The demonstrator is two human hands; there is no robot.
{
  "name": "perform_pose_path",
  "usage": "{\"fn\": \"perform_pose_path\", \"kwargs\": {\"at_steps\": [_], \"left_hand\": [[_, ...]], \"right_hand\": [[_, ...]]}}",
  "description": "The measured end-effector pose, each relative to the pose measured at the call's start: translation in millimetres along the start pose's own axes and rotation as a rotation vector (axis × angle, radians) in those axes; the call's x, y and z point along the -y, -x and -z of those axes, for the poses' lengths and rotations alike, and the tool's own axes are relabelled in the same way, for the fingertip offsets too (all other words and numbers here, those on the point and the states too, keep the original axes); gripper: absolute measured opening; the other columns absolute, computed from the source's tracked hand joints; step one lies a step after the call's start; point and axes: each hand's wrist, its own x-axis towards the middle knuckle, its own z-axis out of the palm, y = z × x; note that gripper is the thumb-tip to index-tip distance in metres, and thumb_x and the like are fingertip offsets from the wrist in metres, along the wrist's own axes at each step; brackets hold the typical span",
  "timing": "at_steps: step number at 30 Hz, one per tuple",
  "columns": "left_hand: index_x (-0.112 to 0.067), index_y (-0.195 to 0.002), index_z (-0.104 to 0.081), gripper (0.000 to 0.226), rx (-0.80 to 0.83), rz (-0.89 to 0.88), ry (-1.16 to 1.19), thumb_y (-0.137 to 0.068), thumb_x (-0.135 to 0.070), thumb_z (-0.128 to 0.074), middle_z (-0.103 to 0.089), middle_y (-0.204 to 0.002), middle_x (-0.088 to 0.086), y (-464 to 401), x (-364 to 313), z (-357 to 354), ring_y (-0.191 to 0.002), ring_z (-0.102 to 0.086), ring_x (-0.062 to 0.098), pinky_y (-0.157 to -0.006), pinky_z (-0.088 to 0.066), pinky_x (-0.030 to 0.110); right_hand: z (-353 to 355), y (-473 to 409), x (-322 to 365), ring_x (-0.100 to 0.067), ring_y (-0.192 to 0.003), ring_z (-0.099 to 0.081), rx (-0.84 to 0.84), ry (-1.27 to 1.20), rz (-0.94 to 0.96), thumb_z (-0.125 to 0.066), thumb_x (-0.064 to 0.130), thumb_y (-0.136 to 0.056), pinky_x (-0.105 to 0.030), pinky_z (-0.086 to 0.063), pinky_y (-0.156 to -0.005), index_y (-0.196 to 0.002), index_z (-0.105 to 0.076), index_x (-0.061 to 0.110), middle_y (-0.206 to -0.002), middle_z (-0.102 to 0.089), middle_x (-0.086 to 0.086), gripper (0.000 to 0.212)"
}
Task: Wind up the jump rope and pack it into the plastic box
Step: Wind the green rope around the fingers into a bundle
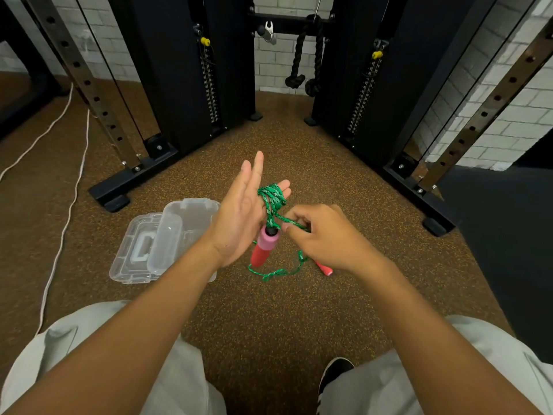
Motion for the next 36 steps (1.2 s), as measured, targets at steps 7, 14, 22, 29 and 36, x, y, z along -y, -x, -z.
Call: {"fn": "perform_pose_path", "kwargs": {"at_steps": [7,14,22,29,36], "left_hand": [[-0.05,-0.16,0.005,0.061,-0.092,0.026,-0.336,-0.102,-0.067,-0.005,-0.033,-0.157,-0.009,-3,4,-2,-0.141,-0.041,0.01,-0.122,-0.031,0.038],[-0.058,-0.156,-0.012,0.085,0.014,0.06,-0.415,-0.08,-0.095,-0.015,-0.001,-0.173,0.004,0,8,-1,-0.159,-0.008,0.026,-0.127,-0.007,0.058],[-0.027,-0.161,-0.029,0.081,0.042,0.066,-0.036,-0.097,-0.073,-0.011,-0.069,-0.078,0.017,9,-8,0,-0.066,-0.064,0.023,-0.08,-0.053,0.032],[-0.039,-0.163,-0.017,0.071,-0.01,-0.013,0.232,-0.099,-0.071,-0.018,-0.06,-0.142,0.027,6,-14,1,-0.127,-0.065,0.03,-0.114,-0.035,0.051],[-0.052,-0.16,-0.004,0.067,-0.015,0.009,-0.012,-0.097,-0.072,-0.019,-0.042,-0.161,0.012,2,-5,3,-0.144,-0.049,0.017,-0.122,-0.026,0.05]], "right_hand": [[14,6,7,0.003,-0.05,-0.048,-0.142,-0.22,-0.031,-0.07,0.011,-0.089,-0.005,-0.038,-0.056,-0.071,-0.07,0.012,-0.057,-0.063,-0.003,0.018],[17,4,2,-0.024,-0.061,-0.071,-0.152,-0.357,0.016,-0.071,0.02,-0.094,-0.03,-0.056,-0.068,-0.084,-0.073,0.02,-0.062,-0.073,-0.003,0.01],[12,-3,-10,-0.008,-0.069,-0.056,-0.218,-0.419,-0.014,-0.07,0.018,-0.097,-0.036,-0.051,-0.067,-0.098,-0.077,0.015,-0.081,-0.071,-0.009,0.008],[-4,-4,-16,-0.005,-0.058,-0.067,-0.084,-0.209,-0.064,-0.061,0.022,-0.102,-0.027,-0.057,-0.059,-0.114,-0.079,0.026,-0.079,-0.077,0.012,0.021],[-3,-1,-3,-0.027,-0.066,-0.07,-0.004,-0.083,-0.078,-0.063,0.031,-0.101,-0.043,-0.061,-0.067,-0.088,-0.076,0.026,-0.066,-0.073,0.006,0.019]]}}
